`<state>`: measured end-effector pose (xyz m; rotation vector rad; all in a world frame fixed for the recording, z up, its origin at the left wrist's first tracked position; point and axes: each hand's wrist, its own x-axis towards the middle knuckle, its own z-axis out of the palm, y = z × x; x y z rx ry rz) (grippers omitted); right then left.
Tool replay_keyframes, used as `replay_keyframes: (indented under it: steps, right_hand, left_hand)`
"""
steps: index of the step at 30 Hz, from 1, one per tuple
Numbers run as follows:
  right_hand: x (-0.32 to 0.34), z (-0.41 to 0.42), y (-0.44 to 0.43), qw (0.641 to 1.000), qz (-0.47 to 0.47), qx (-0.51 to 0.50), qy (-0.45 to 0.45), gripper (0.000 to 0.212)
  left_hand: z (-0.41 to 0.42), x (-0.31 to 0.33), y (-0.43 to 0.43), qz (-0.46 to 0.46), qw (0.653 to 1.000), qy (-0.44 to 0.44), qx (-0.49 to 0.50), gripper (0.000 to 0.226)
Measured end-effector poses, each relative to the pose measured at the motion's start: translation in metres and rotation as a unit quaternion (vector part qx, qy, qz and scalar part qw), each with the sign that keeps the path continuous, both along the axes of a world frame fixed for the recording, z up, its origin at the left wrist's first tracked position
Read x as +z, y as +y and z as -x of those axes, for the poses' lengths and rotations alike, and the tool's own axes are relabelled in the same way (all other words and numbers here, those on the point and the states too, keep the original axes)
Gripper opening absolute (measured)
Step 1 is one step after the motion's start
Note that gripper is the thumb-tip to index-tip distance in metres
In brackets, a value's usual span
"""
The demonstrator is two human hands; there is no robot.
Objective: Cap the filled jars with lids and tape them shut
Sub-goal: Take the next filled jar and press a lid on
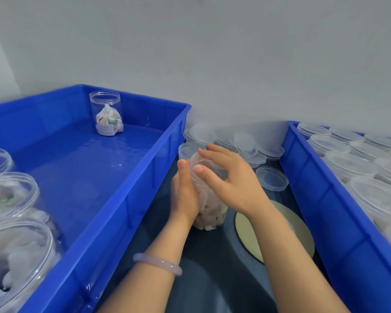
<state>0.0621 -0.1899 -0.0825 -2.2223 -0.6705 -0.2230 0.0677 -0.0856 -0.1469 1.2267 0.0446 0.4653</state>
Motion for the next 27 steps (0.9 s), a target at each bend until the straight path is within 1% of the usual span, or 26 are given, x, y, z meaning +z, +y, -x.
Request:
replay_keyframes:
  steps: [2, 3, 6, 10, 12, 14, 16, 17, 18, 21, 23, 24, 26, 27]
  right_hand:
    - [-0.003, 0.001, 0.002, 0.999, 0.029, -0.013, -0.020, 0.066]
    - [-0.004, 0.001, 0.002, 0.999, 0.027, -0.018, -0.025, 0.067]
    - [-0.006, -0.001, 0.003, 0.998, 0.010, -0.027, -0.048, 0.052]
    - [0.000, -0.004, 0.005, 0.999, 0.025, -0.011, -0.042, 0.047]
    - [0.001, -0.006, 0.004, 0.999, 0.032, -0.002, -0.029, 0.048]
    - [-0.001, -0.005, 0.004, 0.999, 0.028, -0.005, -0.025, 0.049]
    - [-0.004, -0.004, 0.006, 0.999, 0.019, -0.026, -0.032, 0.048]
    - [-0.007, -0.003, 0.009, 0.998, 0.015, -0.046, -0.036, 0.048]
    - [-0.009, -0.001, 0.012, 0.996, 0.014, -0.072, -0.046, 0.048]
    - [-0.015, 0.005, 0.024, 0.983, 0.032, -0.159, -0.081, 0.054]
    - [-0.017, 0.009, 0.030, 0.976, 0.050, -0.191, -0.089, 0.060]
    - [-0.018, 0.010, 0.032, 0.975, 0.054, -0.194, -0.089, 0.060]
    - [-0.015, 0.009, 0.028, 0.979, 0.051, -0.178, -0.088, 0.055]
    - [-0.012, 0.008, 0.023, 0.985, 0.046, -0.150, -0.078, 0.051]
  left_hand:
    - [0.000, 0.002, 0.000, 0.002, 1.000, 0.001, -0.016, 0.077]
    - [0.001, 0.002, 0.000, 0.002, 1.000, 0.000, -0.014, 0.073]
    - [-0.002, -0.004, 0.002, -0.011, 1.000, -0.003, 0.008, 0.058]
    - [0.003, -0.002, 0.001, -0.070, 0.995, -0.004, 0.070, 0.046]
    - [0.003, -0.002, 0.001, -0.072, 0.994, -0.017, 0.075, 0.048]
    - [0.000, -0.004, 0.004, -0.063, 0.995, -0.040, 0.064, 0.059]
    - [-0.001, -0.005, 0.004, -0.054, 0.996, -0.055, 0.054, 0.072]
    - [-0.001, -0.005, 0.002, -0.052, 0.996, -0.059, 0.052, 0.073]
    - [-0.001, -0.006, 0.001, -0.049, 0.995, -0.059, 0.056, 0.070]
    - [0.000, -0.005, -0.003, -0.013, 0.997, -0.034, 0.074, 0.049]
    - [0.002, -0.006, -0.003, -0.057, 0.993, -0.041, 0.093, 0.041]
    - [0.001, -0.008, -0.004, -0.086, 0.990, -0.042, 0.108, 0.041]
    - [0.002, -0.008, -0.003, -0.089, 0.990, -0.043, 0.102, 0.039]
    - [0.002, -0.007, -0.001, -0.092, 0.991, -0.040, 0.091, 0.041]
